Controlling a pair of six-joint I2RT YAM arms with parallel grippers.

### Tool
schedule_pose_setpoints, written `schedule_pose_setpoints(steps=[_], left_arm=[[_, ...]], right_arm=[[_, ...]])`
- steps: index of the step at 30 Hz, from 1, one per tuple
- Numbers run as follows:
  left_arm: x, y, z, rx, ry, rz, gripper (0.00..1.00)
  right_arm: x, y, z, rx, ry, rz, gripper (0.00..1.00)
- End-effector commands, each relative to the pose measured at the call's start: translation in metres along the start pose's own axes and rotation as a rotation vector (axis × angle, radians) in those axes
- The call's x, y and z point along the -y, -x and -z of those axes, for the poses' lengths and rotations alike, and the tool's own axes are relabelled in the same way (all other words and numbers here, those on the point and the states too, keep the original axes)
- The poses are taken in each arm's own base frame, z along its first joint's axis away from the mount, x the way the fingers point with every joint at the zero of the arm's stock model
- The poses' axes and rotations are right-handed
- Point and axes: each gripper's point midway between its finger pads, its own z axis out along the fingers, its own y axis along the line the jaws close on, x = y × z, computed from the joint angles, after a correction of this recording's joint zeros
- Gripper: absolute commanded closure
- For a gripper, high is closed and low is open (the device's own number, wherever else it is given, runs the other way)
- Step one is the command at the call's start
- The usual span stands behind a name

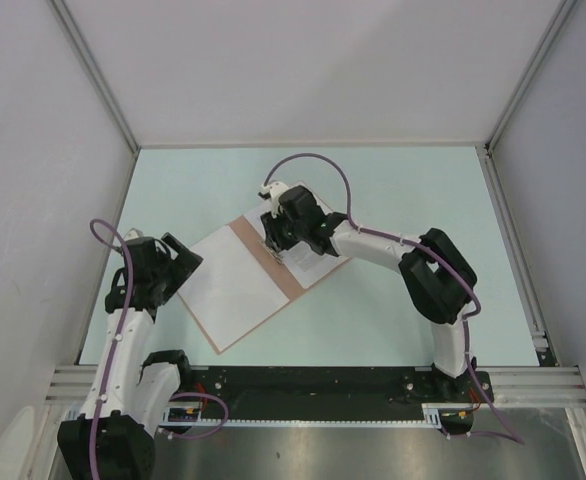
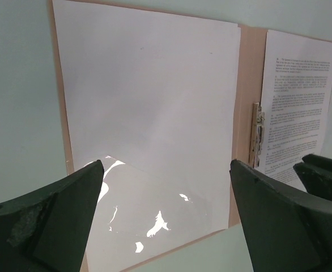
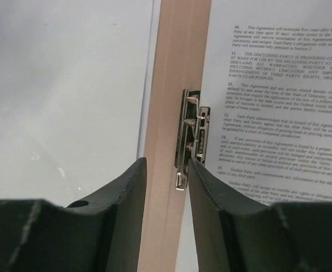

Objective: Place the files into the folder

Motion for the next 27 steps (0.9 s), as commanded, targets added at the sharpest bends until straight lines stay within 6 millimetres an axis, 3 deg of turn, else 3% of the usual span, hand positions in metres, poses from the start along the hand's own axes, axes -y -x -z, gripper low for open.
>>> schedule_pose_setpoints(steps=[1, 10, 16, 21, 27], left_arm=[[0.014, 0.007, 0.008, 0.002, -0.054, -0.034, 0.00], [0.013, 0.003, 0.002, -0.016, -0.060, -0.035, 0.00], [0.012, 0.001, 0.000, -0.019, -0.059, -0.039, 0.00], [0.012, 0.002, 0.001, -0.016, -0.056, -0.036, 0.00], [0.013, 0.002, 0.002, -0.030, -0.048, -0.034, 0.01]], right_arm=[[0.020, -0.019, -0.013, -0.121, -0.092, 0.085, 0.61], [0.011, -0.039, -0.037, -0.194, -0.108, 0.125, 0.66], [0.015, -0.048, -0.046, -0.217, -0.155, 0.164, 0.66], [0.017, -0.056, -0.052, -0.234, -0.210, 0.190, 0.72], [0.022, -0.075, -0.059, -0.283, -0.304, 0.238, 0.71]])
